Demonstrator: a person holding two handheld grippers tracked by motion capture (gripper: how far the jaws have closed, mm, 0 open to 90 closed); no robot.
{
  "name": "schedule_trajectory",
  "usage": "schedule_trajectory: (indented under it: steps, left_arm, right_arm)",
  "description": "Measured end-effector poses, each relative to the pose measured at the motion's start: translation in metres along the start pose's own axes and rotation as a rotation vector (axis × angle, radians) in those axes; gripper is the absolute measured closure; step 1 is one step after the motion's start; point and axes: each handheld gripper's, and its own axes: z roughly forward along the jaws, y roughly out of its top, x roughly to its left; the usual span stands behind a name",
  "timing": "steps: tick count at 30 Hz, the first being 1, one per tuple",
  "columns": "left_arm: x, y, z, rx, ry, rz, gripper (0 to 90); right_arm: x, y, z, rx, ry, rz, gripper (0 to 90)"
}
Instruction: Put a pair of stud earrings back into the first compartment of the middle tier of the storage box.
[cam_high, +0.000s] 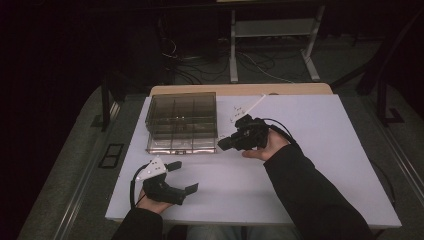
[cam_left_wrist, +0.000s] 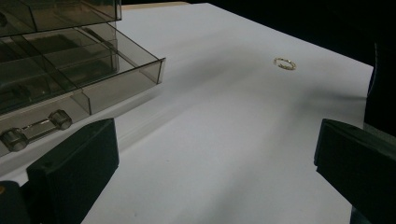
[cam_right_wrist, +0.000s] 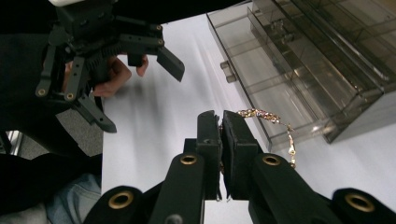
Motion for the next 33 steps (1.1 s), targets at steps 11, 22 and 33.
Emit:
schedule_trajectory:
  steps: [11,22,33]
  left_arm:
    - [0.001,0.0,-0.001,0.001,0.001,-0.002,0.0]
    - [0.002,-0.001,-0.002,-0.004,-0.001,-0.009,0.0]
    - [0.002,-0.001,-0.003,-0.006,-0.001,-0.011,0.0]
  right_arm:
    - [-0.002,0.021,0.016,0.002,0.025,-0.022,85.0]
    - [-0.006,0.038,0.035,0.004,0.048,-0.03,85.0]
    - [-0.011,0.057,0.054,-0.006,0.073,-0.041,85.0]
